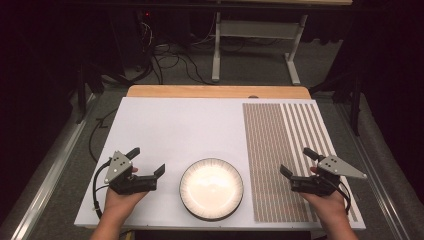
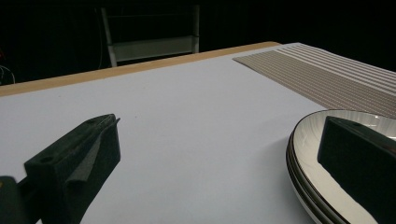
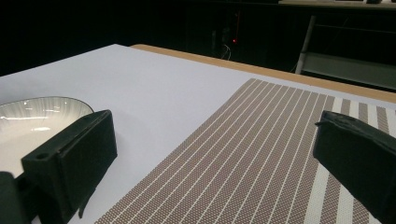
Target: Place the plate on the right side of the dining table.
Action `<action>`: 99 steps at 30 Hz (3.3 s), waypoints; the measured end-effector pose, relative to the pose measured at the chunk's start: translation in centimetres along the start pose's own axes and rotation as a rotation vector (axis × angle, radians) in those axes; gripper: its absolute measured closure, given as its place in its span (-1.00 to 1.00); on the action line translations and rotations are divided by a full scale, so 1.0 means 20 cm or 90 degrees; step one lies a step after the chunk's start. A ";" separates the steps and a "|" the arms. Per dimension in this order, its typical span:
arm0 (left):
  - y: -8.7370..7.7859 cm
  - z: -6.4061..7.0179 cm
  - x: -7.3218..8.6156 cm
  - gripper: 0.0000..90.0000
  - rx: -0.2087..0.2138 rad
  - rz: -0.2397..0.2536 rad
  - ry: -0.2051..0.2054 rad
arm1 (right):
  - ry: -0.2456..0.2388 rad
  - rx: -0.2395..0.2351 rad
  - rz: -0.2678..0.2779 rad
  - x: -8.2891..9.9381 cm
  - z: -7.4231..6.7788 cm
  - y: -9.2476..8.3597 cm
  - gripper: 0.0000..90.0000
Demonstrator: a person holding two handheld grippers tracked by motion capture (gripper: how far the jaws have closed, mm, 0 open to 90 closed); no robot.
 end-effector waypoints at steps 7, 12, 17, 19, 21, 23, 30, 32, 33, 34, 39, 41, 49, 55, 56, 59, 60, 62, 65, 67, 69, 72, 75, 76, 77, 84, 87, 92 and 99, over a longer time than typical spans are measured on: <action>0.01 0.02 0.00 -1.00 0.003 -0.007 0.014 | 0.000 0.000 0.000 0.00 0.00 0.00 -0.98; 0.01 0.02 0.00 -1.00 0.002 -0.004 0.011 | -0.001 -0.001 -0.002 0.00 -0.01 0.00 -0.98; 0.01 0.02 0.00 -1.00 0.002 -0.009 0.015 | -0.004 -0.002 -0.001 0.00 -0.01 0.00 -0.98; 0.01 0.02 0.00 -1.00 0.002 -0.008 0.014 | -0.002 -0.002 -0.002 0.00 -0.01 0.00 -0.98; 0.01 0.02 0.00 -1.00 0.002 -0.009 0.014 | -0.004 -0.002 -0.002 0.00 -0.01 0.00 -0.98; 0.01 0.02 0.00 -1.00 0.002 -0.008 0.012 | -0.004 -0.002 -0.002 0.00 -0.01 0.00 -0.98; 0.01 0.02 0.00 -1.00 0.002 -0.007 0.009 | -0.005 -0.002 -0.004 0.00 -0.01 0.00 -0.98; 0.01 0.02 0.00 -1.00 0.002 -0.006 0.007 | -0.006 -0.002 -0.004 0.00 -0.01 0.00 -0.98; 0.01 0.02 0.00 -1.00 0.002 -0.006 0.008 | -0.007 -0.003 -0.005 0.01 -0.01 0.00 -0.98; 0.01 0.02 0.00 -1.00 0.002 -0.006 0.008 | -0.006 -0.003 -0.007 0.01 -0.01 0.00 -0.98; 0.01 0.02 0.00 -1.00 0.003 -0.006 0.008 | -0.014 -0.003 -0.005 0.00 -0.01 0.00 -0.98; 0.01 0.02 0.00 -1.00 0.004 -0.007 0.008 | -0.015 -0.004 -0.003 0.00 -0.02 0.00 -0.98; 0.01 0.02 0.00 -1.00 0.007 -0.009 0.009 | -0.038 -0.011 -0.013 0.00 -0.05 0.01 -0.98; 0.01 0.03 0.00 -1.00 0.011 -0.009 0.008 | -0.056 -0.026 -0.019 0.00 -0.10 0.03 -0.96; 0.01 0.03 0.00 -1.00 0.012 -0.009 0.008 | -0.052 -0.026 -0.022 0.00 -0.10 0.04 -0.96; 0.02 0.03 0.00 -1.00 0.013 -0.009 0.009 | -0.057 -0.033 -0.025 0.01 -0.13 0.05 -0.95; 0.02 0.03 0.00 -1.00 0.013 -0.009 0.009 | -0.057 -0.035 -0.026 0.01 -0.14 0.05 -0.94; 0.02 0.03 0.00 -1.00 0.015 -0.010 0.009 | -0.059 -0.040 -0.029 0.01 -0.15 0.06 -0.94; 0.02 0.04 0.01 -1.00 0.015 -0.010 0.009 | -0.058 -0.046 -0.031 0.01 -0.18 0.06 -0.92; 0.02 0.04 0.01 -1.00 0.016 -0.011 0.009 | -0.060 -0.055 -0.035 0.01 -0.20 0.07 -0.90; 0.02 0.04 0.01 -1.00 0.017 -0.011 0.011 | -0.061 -0.061 -0.037 0.01 -0.22 0.08 -0.88; 0.02 0.04 0.01 -1.00 0.017 -0.012 0.012 | -0.060 -0.067 -0.040 0.02 -0.25 0.09 -0.86; 0.02 0.04 0.01 -1.00 0.017 -0.013 0.011 | -0.063 -0.071 -0.044 0.02 -0.27 0.10 -0.82; 0.02 0.04 0.01 -1.00 0.018 -0.012 0.010 | -0.063 -0.074 -0.045 0.02 -0.27 0.10 -0.80; 0.02 0.04 0.01 -1.00 0.018 -0.012 0.010 | -0.064 -0.075 -0.045 0.02 -0.28 0.11 -0.78; 0.03 0.05 0.01 -1.00 0.019 -0.013 0.011 | -0.066 -0.093 -0.058 0.03 -0.35 0.13 -0.65; 0.03 0.05 0.01 -1.00 0.019 -0.013 0.012 | -0.066 -0.104 -0.059 0.02 -0.38 0.15 -0.64; 0.03 0.05 0.02 -1.00 0.020 -0.014 0.013 | -0.064 -0.119 -0.061 0.01 -0.43 0.19 -0.61; 0.03 0.05 0.02 -1.00 0.021 -0.014 0.012 | -0.067 -0.137 -0.077 0.02 -0.50 0.22 -0.57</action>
Point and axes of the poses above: each handheld gripper's, and its own axes: y roughly forward along the jaws, x roughly out of its underside, z roughly to its right, the point moved 8 cm from there along y, roughly forward along the jaws, and after that the axes turned 9 degrees about z, right-handed, at the moved point
